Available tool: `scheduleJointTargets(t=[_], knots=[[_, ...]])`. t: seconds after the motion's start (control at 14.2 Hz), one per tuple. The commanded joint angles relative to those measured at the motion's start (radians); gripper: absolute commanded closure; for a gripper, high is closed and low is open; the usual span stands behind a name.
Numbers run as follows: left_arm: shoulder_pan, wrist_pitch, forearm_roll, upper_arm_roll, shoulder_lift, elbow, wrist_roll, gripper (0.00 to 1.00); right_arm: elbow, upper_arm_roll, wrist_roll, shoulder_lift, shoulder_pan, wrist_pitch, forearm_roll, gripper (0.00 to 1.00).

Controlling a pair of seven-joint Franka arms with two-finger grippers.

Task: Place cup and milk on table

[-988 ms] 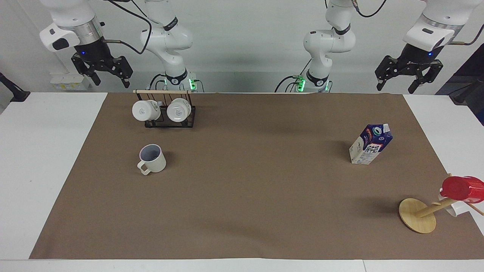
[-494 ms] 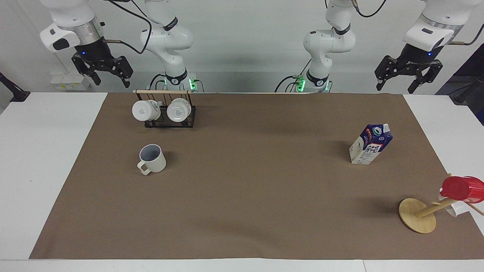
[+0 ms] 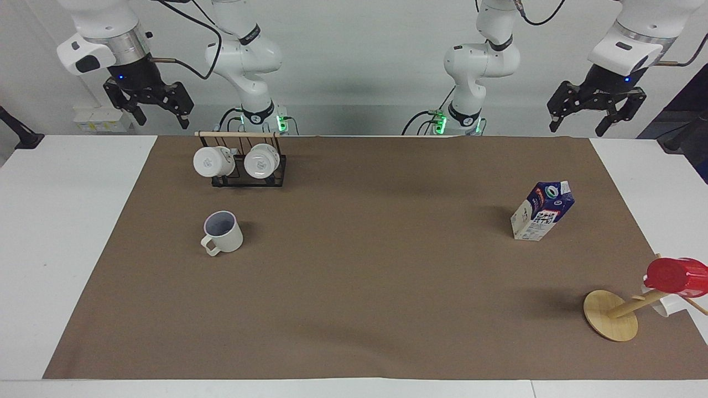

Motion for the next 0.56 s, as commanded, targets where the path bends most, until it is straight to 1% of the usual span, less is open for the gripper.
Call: scheduleJointTargets(t=[0.0,0.14,0.49], knots=[[0.000,0.005,0.001,0.002,-0.013,-0.012,0.006,0.00,-0.042,0.004,-0.018,-0.030,-0.001,0.017,-0.012,0.00],[0.000,0.009,0.001,0.002,-0.014,-0.015,0.006,0.00,-0.037,0.001,-0.054,-0.028,-0.004,0.014,-0.009,0.00],[0.000,0.014,0.000,0.002,-0.014,-0.015,0.006,0.00,-0.050,0.005,-0.009,-0.030,0.002,0.028,-0.010,0.00]])
